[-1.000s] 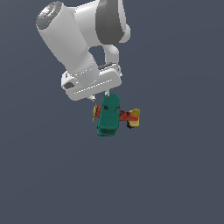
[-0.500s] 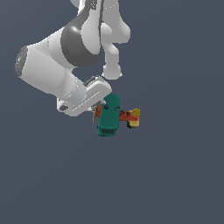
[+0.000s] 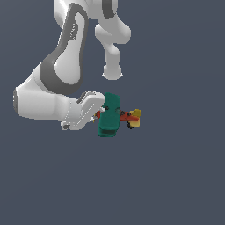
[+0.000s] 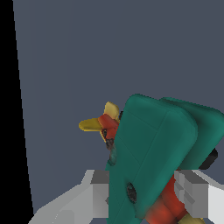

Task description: Pick up the object and move it to a goal position.

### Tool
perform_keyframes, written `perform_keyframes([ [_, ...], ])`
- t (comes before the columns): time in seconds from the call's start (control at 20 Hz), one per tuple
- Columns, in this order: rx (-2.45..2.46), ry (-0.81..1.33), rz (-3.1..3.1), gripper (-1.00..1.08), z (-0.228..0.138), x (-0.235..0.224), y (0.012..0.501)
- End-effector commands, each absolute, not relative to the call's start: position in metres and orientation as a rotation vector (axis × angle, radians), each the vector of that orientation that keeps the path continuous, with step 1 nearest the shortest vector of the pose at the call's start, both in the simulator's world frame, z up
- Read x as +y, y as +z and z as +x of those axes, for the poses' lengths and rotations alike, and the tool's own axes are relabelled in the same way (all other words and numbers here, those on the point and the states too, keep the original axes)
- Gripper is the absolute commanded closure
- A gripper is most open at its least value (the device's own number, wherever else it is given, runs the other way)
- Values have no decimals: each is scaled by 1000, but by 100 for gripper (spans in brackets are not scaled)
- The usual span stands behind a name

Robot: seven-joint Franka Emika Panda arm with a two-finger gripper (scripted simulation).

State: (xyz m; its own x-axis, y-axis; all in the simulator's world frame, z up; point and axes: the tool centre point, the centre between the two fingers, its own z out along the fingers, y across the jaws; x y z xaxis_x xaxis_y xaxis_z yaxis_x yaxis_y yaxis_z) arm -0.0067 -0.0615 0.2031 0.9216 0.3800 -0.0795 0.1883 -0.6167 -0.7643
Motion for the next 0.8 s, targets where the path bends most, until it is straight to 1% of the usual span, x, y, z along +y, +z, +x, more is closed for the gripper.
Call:
perform_keyframes([
  [0.0,-421,309,-2183,-20,-4,-60,195],
  [0.75,-491,375,-1891,-20,7,-46,155],
])
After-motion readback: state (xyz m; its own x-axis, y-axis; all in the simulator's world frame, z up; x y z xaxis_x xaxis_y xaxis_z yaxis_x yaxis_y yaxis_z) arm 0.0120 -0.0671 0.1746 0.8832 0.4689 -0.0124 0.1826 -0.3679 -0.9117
